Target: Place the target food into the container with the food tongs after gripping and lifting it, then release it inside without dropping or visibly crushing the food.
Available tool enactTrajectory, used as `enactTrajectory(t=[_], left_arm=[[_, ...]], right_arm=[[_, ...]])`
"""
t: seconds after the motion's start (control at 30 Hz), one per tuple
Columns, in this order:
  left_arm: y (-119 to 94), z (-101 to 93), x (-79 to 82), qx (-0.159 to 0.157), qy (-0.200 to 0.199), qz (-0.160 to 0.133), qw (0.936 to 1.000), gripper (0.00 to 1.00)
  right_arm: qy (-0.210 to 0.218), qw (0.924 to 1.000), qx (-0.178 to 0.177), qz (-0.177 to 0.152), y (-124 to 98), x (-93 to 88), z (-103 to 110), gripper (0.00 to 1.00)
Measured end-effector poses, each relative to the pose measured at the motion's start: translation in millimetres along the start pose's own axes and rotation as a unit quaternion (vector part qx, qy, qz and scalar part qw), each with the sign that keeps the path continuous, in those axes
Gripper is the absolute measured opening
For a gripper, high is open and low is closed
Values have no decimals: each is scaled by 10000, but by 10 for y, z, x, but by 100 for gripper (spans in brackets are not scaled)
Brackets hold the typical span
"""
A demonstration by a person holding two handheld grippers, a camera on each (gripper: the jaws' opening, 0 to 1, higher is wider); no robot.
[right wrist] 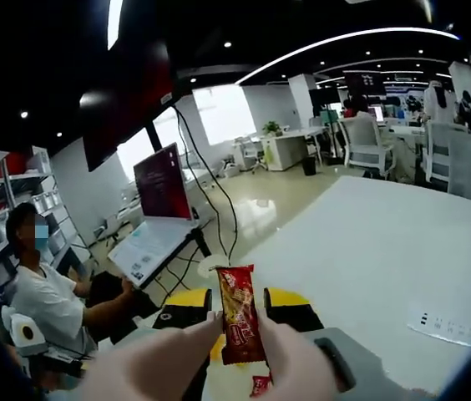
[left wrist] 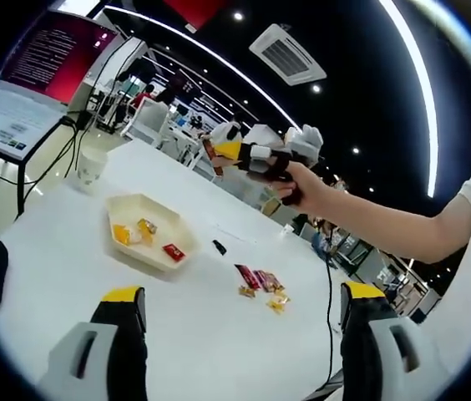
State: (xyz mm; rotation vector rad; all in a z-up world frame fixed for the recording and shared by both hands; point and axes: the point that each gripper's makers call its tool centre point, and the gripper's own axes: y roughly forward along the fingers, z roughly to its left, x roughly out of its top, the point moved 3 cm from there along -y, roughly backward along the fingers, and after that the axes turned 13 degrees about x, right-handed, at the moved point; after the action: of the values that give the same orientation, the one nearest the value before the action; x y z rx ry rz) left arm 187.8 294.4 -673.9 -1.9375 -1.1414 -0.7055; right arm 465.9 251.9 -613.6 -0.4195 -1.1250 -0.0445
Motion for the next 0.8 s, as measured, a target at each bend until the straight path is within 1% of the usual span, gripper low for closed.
enactTrajectory(t=[0.13,0.17,0.23,0.27,0.3,0.37,0.43,0.53,0.63,0.8], left_arm=[[-61,8,-41,5,59,151,9999,98],[-77,8,-81,-18,99,277,9996,98],[-95,-10,-134,-67,180,424,9989,98],[-113,-30,-189,-108,267,618,9977,98],[-127,-59,-206,-161,306,726,9968,98],[-138,-89,-171,-171,334,667,9971,98],[-136,-102,-152,-185,331,653,9971,97],[-94,-111,-139,-172,275,612,9976,97],[-66,-171,-130,-218,212,550,9980,96],[-65,-255,-199,-328,221,617,9973,96]], right_arm=[[-40,10000,13,-23,30,18,9,24],[-106,9999,-4,-42,35,19,10,24],[-38,9999,27,-99,50,12,-11,24],[-24,9999,17,-128,61,-14,-28,24],[12,9999,18,-122,76,-41,-34,24],[11,9999,37,-127,87,-71,-18,24],[-7,9999,105,-61,95,-91,12,23],[-110,9999,100,23,85,-108,52,23],[-142,9998,94,54,88,-99,43,23],[-199,9997,86,122,107,-105,59,24]])
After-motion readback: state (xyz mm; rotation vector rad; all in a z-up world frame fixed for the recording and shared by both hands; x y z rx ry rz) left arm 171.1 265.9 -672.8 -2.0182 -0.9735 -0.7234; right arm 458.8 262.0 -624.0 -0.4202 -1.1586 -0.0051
